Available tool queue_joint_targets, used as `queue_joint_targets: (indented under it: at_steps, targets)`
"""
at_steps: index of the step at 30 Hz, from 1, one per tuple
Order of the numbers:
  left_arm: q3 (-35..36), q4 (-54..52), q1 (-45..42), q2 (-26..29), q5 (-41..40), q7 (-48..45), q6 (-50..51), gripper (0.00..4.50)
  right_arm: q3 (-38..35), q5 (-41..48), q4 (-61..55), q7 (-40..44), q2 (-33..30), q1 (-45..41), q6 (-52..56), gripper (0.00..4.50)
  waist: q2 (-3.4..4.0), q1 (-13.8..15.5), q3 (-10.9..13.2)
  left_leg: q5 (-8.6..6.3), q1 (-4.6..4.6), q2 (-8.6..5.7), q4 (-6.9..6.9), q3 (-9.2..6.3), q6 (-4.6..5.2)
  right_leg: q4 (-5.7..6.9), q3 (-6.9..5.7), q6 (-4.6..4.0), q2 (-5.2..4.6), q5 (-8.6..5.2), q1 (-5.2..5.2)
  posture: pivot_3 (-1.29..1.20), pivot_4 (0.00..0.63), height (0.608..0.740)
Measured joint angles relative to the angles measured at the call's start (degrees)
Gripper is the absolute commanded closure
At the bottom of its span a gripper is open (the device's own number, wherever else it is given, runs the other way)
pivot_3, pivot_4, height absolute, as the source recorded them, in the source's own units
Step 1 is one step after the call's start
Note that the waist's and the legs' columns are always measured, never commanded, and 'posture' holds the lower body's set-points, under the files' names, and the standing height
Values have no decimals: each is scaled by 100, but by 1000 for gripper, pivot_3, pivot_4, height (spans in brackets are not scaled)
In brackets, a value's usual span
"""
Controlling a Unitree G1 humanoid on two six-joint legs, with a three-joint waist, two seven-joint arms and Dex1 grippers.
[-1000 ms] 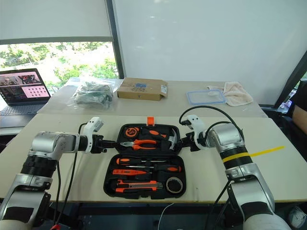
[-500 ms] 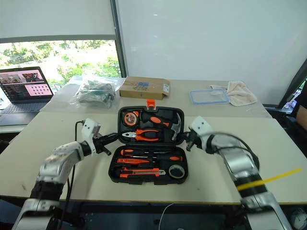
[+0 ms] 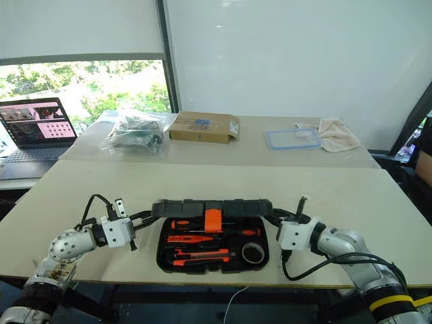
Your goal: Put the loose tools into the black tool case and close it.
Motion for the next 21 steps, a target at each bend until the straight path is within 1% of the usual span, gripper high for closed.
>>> queue_joint_targets:
  at_steps: [1, 2, 3, 4, 7, 8, 9, 10, 11, 13, 14, 18, 19, 20, 21]
  targets:
    - [-31, 180, 35, 91, 27, -76, 3, 3054, 0, -49, 129, 2, -32, 35, -2, 2340, 3, -25, 2, 0, -2, -1, -1, 5, 0, 2, 2, 0, -2, 0, -7, 0, 150, 740]
    - [-76, 475, 92, 163, -6, -242, 49, 2770, -21, -24, 216, -23, -30, 75, -45, 2085, 11, -62, 7, 1, -6, 2, -2, 8, -2, 5, 5, -1, 0, -1, -17, 0, 150, 740]
    - [-119, 541, 76, 155, -90, -334, 62, 2495, -47, -20, 215, -19, -31, 45, -78, 1748, 11, -79, 7, 2, -5, 3, -2, 12, -4, 8, 9, -3, 2, -2, -18, 0, 150, 740]
    - [-156, 568, 29, 149, -160, -431, 62, 2047, -65, -16, 214, 17, -40, -4, -80, 1339, 9, -77, 8, 4, -4, 6, -1, 9, -8, 8, 6, -4, 5, -2, -15, 0, 150, 740]
    - [-144, 658, -64, 152, -374, -594, 169, 1022, -124, 118, 213, 122, -52, -25, -85, 313, 8, -56, 8, 6, -2, 6, -1, 8, -9, 9, 5, -4, 6, -2, -12, 0, 150, 740]
    - [-123, 691, -126, 152, -467, -646, 317, 1016, -154, 241, 196, 194, -54, -12, -62, 49, 8, -52, 9, 6, -3, 6, -1, 7, -9, 9, 5, -4, 6, -2, -12, 0, 150, 740]
    - [-93, 708, -167, 162, -570, -696, 509, 1016, -196, 409, 162, 303, -61, 11, -8, 49, 8, -50, 8, 5, -3, 6, -1, 7, -9, 8, 5, -4, 6, -2, -11, 0, 150, 740]
    - [-52, 716, -199, 168, -670, -734, 725, 1016, -241, 620, 80, 469, -90, 89, 113, 397, 8, -48, 8, 5, -3, 5, -1, 7, -8, 8, 6, -4, 5, -2, -12, 0, 150, 740]
    - [11, 721, -205, 170, -752, -740, 890, 1016, -249, 770, 8, 626, -126, 163, 213, 604, 8, -46, 9, 4, -5, 5, -1, 4, -7, 7, 5, -4, 6, -2, -11, 0, 150, 740]
    - [168, 722, -296, 166, -1042, -797, 1596, 1579, -364, 1660, -581, 1297, -300, 708, 841, 1291, 8, -2, 9, 3, -13, 5, -1, -10, -5, 6, -2, -1, 5, -4, -11, 0, 150, 740]
    - [218, 722, -378, 158, -1134, -819, 1893, 1760, -412, 2063, -897, 1570, -384, 965, 1149, 1632, 8, 22, 9, 2, -16, 5, 0, -11, -4, 7, -3, -1, 5, -4, -12, 0, 150, 740]
    - [359, 679, -795, 92, -1448, -918, 2920, 3258, -642, 3115, -2199, 2222, -688, 1778, 2233, 3006, 7, 53, 9, -3, -19, 1, 7, -15, 5, 2, -5, 4, -1, -2, -7, 0, 150, 740]
    - [332, 667, -974, 39, -1471, -976, 3241, 3637, -741, 3369, -2765, 2360, -850, 2120, 2651, 3328, 7, 69, 9, -5, -19, -1, 8, -17, 9, 2, -5, 6, -3, -2, -7, 0, 150, 740]
    - [325, 667, -1066, 28, -1468, -998, 3404, 4085, -750, 3480, -3073, 2435, -906, 2270, 2857, 3704, 2, 74, 8, -5, -19, -1, 8, -19, 9, 2, -5, 7, -1, -2, -6, 0, 150, 740]
    - [282, 679, -1204, -21, -1432, -1014, 3597, 4397, -778, 3578, -3406, 2490, -944, 2465, 3117, 4040, -6, 85, 7, -5, -19, 0, 10, -21, 9, 3, -5, 6, 1, -2, -6, 0, 150, 740]
